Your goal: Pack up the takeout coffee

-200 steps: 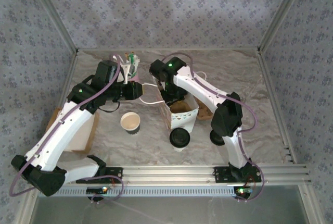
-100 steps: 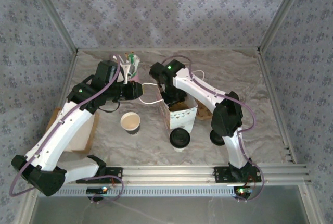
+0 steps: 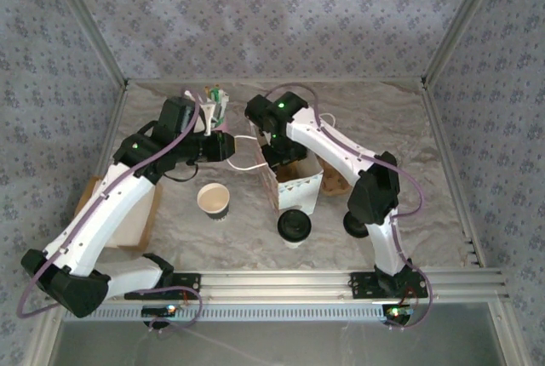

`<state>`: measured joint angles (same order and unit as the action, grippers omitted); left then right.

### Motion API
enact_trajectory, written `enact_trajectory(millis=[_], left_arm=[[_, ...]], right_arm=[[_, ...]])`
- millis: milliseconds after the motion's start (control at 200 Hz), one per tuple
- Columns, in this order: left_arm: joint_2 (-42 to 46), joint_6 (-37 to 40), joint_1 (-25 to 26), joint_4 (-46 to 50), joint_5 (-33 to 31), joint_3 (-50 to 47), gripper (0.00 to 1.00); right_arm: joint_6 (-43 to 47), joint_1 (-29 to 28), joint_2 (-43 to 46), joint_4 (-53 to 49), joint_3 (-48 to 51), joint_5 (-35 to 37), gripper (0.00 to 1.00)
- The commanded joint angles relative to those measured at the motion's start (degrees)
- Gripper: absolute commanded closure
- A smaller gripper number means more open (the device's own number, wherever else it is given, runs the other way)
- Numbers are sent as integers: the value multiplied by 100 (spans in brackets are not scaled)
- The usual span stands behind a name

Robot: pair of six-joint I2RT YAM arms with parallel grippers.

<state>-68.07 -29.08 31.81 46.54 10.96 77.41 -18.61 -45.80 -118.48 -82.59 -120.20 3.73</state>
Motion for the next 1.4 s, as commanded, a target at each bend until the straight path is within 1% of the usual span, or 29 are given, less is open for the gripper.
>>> enact_trajectory(millis=[0,275,430,535,1074,1394], left_arm=[[-29,-25,-48,-93,17,3,78],[-100,-45,-44,-114,-50,77,78],[-175,-54,-44,-120,-144,125,78],[-223,-54,-61,-143,-177,160,78],[-572,78,-442,-163,-165,577,78],[-569,91,-680,-152,-128,666,78]], right_arm=[[-55,-43,244,-279,-242,100,34],[-44,-33,515,-457,-738,119,23],[-20,-25,713,-405,-1031,-15,15],[-3,1,852,-331,-1204,-112,12],[64,104,2020,792,-1124,-717,11],[61,241,2741,1157,-534,-669,11]])
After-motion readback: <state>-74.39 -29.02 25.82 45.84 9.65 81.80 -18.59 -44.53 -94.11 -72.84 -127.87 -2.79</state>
